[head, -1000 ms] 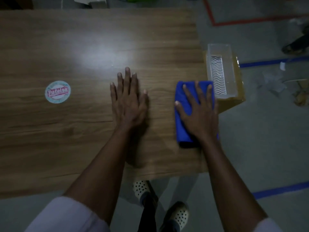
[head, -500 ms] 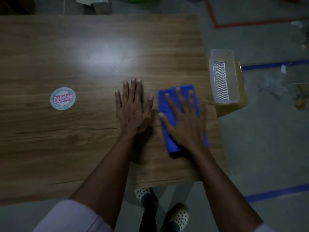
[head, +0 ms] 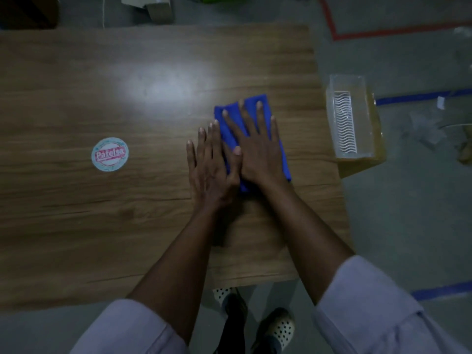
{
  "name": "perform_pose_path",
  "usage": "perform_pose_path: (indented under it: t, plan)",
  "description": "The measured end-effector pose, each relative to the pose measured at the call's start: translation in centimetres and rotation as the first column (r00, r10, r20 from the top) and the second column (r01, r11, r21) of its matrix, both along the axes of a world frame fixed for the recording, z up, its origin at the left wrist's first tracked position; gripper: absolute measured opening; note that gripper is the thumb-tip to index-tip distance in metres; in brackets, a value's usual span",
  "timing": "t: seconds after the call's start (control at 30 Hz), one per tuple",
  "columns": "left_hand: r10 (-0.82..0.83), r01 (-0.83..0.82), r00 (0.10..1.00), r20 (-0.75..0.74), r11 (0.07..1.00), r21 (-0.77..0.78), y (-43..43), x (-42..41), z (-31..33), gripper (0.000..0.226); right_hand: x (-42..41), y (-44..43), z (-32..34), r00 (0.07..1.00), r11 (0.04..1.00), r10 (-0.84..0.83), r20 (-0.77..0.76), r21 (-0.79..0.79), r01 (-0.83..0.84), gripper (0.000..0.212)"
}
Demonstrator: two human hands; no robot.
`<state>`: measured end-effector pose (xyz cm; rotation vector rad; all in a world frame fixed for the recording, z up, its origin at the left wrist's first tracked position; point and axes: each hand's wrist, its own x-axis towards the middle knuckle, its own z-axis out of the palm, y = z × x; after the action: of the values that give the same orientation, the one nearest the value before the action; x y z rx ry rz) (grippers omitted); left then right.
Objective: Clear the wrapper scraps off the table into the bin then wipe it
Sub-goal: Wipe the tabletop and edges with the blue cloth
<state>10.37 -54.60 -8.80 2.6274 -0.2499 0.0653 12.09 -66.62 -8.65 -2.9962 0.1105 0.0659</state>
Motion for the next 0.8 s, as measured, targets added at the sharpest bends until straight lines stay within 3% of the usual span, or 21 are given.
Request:
perform_pose_path:
  t: [0.07, 0.2, 0.4, 0.53, 0.63, 0.8]
  plan:
    - [-0.014, 0.014, 1.000, 0.000, 0.998, 0.056, -0.1, 0.0, 0.1, 0.072, -3.4, -1.6, 0.0, 0.999, 1.000, -0.024, 0.029, 0.018, 0.024, 0.068]
    - [-0.067, 0.071, 0.997, -0.029, 0.986, 0.152, -0.2, -0.1, 0.1, 0.069, -6.2, -6.0, 0.8, 0.953, 0.953, -0.302, -0.025, 0.014, 0.302, 0.072]
    - [-0.054, 0.060, 0.998, -0.040, 0.983, 0.174, -0.5, -0.2, -0.1, 0.074, 2.5, -8.3, 0.3, 0.850, 0.847, -0.526, -0.042, 0.067, 0.527, 0.072]
    - [-0.053, 0.059, 0.998, -0.038, 0.983, 0.175, -0.3, -0.1, -0.1, 0.077, 3.1, -2.3, -0.2, 0.966, 0.965, -0.260, 0.005, -0.043, 0.260, 0.069]
    - [-0.059, 0.064, 0.997, -0.044, 0.991, 0.121, -0.2, -0.1, 0.2, 0.078, -1.0, -0.7, 0.1, 0.996, 0.995, -0.095, 0.005, 0.010, 0.094, 0.067]
    - [-0.038, 0.055, 0.996, -0.081, 0.973, 0.222, -0.7, -0.1, 1.0, 0.071, -7.8, -3.6, 0.4, 0.988, 0.988, -0.151, 0.012, 0.038, 0.151, 0.066]
